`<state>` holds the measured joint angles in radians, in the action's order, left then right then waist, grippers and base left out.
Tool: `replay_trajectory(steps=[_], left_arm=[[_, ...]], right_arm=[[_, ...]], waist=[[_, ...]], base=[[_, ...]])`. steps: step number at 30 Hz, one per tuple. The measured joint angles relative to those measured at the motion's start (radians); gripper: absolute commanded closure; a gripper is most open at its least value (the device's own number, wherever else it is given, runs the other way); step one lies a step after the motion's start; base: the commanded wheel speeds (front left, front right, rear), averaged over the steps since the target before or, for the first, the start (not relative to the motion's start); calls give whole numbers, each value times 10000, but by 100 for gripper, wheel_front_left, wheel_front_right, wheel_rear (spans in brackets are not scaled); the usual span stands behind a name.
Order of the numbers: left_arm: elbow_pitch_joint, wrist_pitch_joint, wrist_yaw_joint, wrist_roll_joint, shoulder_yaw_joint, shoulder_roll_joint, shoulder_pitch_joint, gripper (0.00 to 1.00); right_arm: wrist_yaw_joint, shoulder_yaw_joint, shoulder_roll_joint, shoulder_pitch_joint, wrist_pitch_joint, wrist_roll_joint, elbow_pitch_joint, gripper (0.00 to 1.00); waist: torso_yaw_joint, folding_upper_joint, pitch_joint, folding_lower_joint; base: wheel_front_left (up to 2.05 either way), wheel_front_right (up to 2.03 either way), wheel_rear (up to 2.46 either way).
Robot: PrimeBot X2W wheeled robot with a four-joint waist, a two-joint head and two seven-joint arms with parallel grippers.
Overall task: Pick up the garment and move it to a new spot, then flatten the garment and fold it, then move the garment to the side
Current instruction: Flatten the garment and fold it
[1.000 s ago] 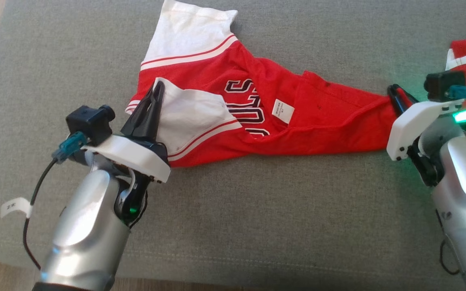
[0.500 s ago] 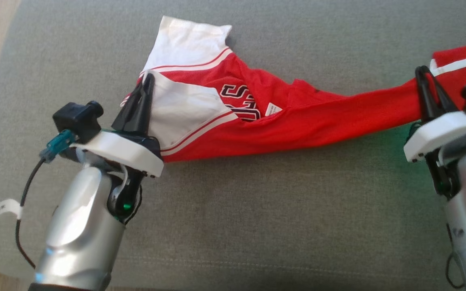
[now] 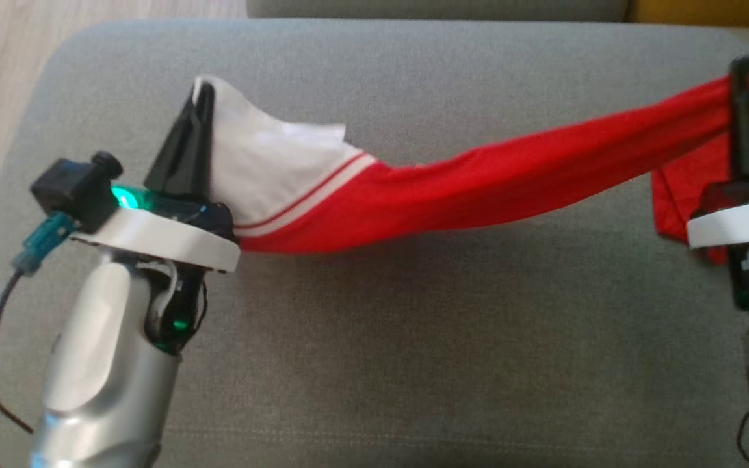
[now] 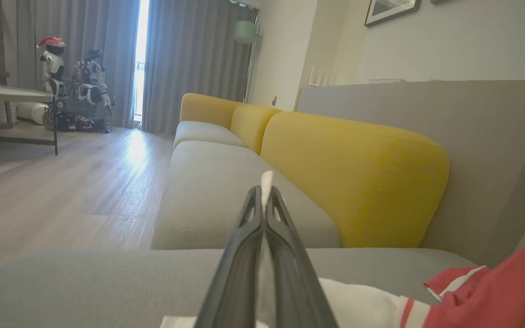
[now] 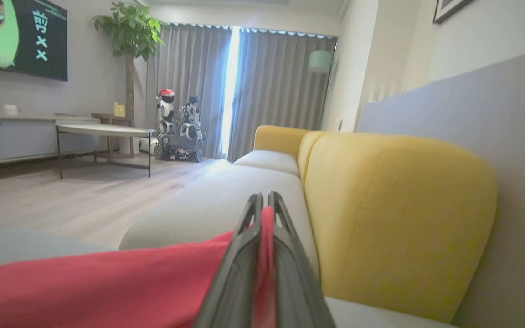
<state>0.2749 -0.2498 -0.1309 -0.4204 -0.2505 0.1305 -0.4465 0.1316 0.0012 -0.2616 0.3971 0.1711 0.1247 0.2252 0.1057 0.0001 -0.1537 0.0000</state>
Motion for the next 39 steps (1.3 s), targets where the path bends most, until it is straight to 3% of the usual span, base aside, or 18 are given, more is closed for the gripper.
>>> replay_trajectory(steps=[9, 16, 23, 26, 29, 33, 39], left_arm=[[-2564, 4, 4, 504, -4, 539, -146, 100], [-4617, 1126, 90, 671, -12, 888, -1209, 100], [-4757, 2466, 84, 213, 113, 1258, -2648, 100], [-3931, 2918, 75, -462, 320, 1306, -3514, 100], [-2932, 3020, 65, -617, 382, 1858, -4729, 100], [-1398, 2709, 63, -665, 201, 2366, -6653, 100], [1074, 938, 2, -888, -42, 2468, -9298, 100]], right_arm=[[0, -723, -94, 77, 405, -746, -2424, 100], [0, -1244, -347, 486, -134, -1001, -3916, 100], [0, -1177, -349, 938, -1147, -1204, -4201, 100], [0, -709, -343, 1860, -1722, -1103, -3810, 100], [0, -180, -349, 3344, -2033, -899, -3049, 100], [0, 602, -324, 5870, -2059, -892, -1244, 100], [0, 150, 213, 9261, -543, -1521, 1444, 100]], waist=[[-1, 0, 889, 0], [-32, 0, 1450, -1], [-188, 0, 1267, -1], [-278, 0, 843, 0], [-384, 0, 217, 0], [-532, 0, -809, 1], [-691, -1, -2359, 4]], base=[[0, 0, 0], [0, 0, 0], [0, 0, 0], [0, 0, 0], [0, 0, 0], [0, 0, 0], [0, 0, 0]])
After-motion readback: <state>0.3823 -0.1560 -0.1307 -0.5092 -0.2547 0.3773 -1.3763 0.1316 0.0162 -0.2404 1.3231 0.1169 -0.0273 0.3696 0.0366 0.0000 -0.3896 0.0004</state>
